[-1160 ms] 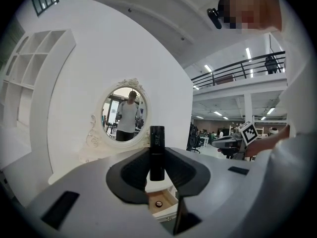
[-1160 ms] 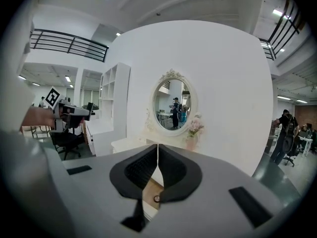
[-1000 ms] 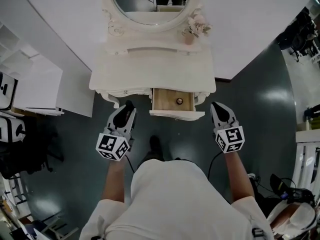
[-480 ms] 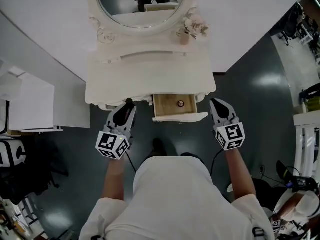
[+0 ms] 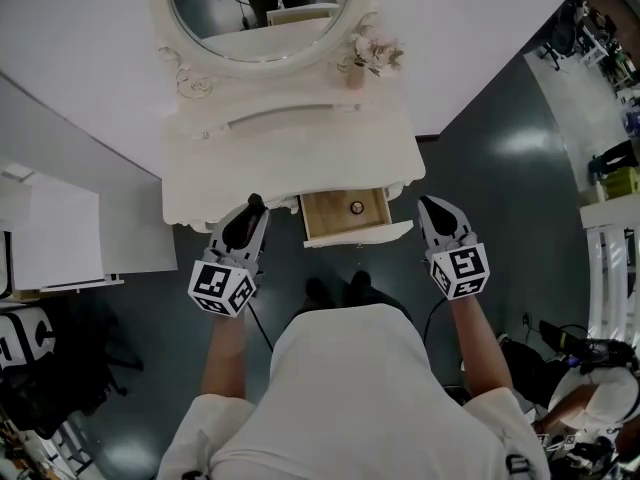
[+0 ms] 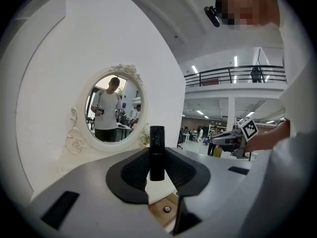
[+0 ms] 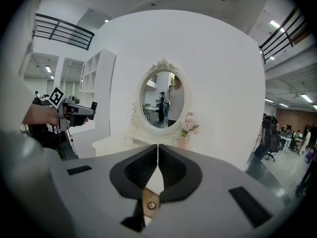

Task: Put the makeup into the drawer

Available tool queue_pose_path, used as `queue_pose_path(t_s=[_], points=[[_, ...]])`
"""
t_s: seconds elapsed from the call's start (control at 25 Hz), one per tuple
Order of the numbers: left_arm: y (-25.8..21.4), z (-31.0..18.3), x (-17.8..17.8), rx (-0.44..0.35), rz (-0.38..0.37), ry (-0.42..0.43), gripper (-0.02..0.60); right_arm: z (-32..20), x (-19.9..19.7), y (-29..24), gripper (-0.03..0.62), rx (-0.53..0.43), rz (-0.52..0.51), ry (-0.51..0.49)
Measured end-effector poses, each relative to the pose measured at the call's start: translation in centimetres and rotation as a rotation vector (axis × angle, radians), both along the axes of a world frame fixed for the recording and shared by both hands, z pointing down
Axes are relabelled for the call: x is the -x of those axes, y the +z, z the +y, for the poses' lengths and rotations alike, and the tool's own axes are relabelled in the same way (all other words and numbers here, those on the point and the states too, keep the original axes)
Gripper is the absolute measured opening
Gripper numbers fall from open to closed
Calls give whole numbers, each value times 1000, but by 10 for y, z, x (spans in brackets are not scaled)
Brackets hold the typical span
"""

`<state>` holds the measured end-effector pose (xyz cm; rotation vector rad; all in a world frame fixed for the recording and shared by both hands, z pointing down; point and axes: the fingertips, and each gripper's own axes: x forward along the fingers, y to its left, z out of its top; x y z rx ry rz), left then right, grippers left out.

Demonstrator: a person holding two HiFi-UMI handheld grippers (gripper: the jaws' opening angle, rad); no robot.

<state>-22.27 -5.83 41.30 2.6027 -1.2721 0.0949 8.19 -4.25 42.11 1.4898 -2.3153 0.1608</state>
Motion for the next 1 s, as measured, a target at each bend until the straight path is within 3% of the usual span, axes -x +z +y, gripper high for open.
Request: queue_pose_path(t_s=[0.44, 0.8, 1.0], points=[[4, -21, -24, 11, -19, 2, 100, -30, -17, 1, 29, -14, -10, -19], [3, -54, -57, 13, -43, -42, 100, -91, -24, 11, 29, -2, -42, -120], [24, -69, -77, 55, -85, -71, 100, -119, -27, 32, 29, 27, -48, -202]])
